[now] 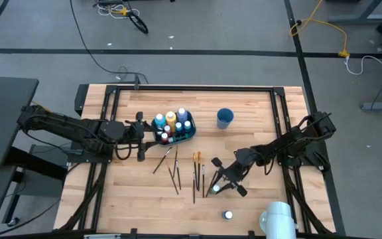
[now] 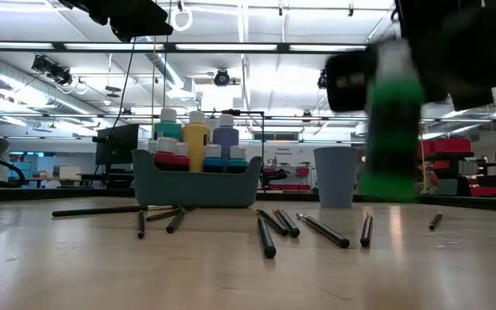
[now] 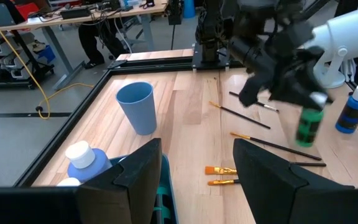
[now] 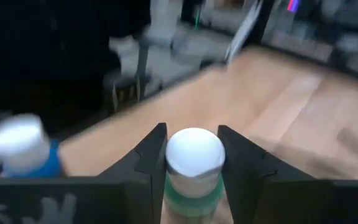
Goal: Pick & Place Paint Supplies
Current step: Put the green paint bottle into the blue bin
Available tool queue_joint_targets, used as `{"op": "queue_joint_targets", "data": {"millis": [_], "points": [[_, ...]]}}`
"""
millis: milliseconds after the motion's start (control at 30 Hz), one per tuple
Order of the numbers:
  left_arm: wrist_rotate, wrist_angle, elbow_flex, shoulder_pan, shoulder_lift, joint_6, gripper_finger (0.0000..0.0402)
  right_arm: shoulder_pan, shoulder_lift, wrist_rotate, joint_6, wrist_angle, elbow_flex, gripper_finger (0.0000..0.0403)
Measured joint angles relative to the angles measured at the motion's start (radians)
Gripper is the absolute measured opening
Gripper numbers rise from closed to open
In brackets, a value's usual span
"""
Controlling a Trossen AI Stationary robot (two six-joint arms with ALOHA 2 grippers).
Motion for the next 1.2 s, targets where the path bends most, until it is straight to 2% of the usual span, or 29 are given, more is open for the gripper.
{"op": "queue_joint_targets", "data": {"millis": [200, 333, 467, 567, 667, 767, 833, 1033, 1200], "points": [[-0.022, 0.001, 0.000, 0.000, 0.000, 0.000, 0.0210, -0.026, -0.001, 0.013, -0.115, 0.252, 0.024, 0.0123], [-0.046, 0.005, 0.000, 0.000, 0.000, 0.001, 0.0210, -0.064, -0.001, 0.195, -0.166, 0.329, 0.132, 0.0121], [-0.044, 0.011, 0.000, 0.000, 0.000, 0.015, 0.0210, -0.114, 0.024, 0.368, -0.132, 0.160, 0.299, 0.0121], [-0.042, 0.011, 0.000, 0.000, 0.000, 0.012, 0.0210, -0.143, 0.088, 0.492, -0.075, -0.010, 0.431, 0.0121], [-0.042, 0.011, 0.000, 0.000, 0.006, 0.011, 0.0210, -0.164, 0.170, 0.678, -0.061, -0.153, 0.533, 0.0121], [-0.041, 0.007, 0.000, 0.000, 0.016, 0.011, 0.0210, -0.187, 0.243, 0.882, -0.013, -0.217, 0.598, 0.0121], [-0.041, 0.008, 0.002, 0.000, 0.026, 0.013, 0.0210, -0.206, 0.284, 0.954, 0.049, -0.221, 0.616, 0.0121], [-0.041, 0.018, 0.002, 0.000, 0.059, 0.019, 0.0210, -0.258, 0.398, 0.913, 0.195, -0.199, 0.650, 0.0121], [-0.047, 0.026, 0.000, 0.001, 0.077, 0.030, 0.0210, -0.274, 0.442, 0.949, 0.204, -0.180, 0.652, 0.0121]]}}
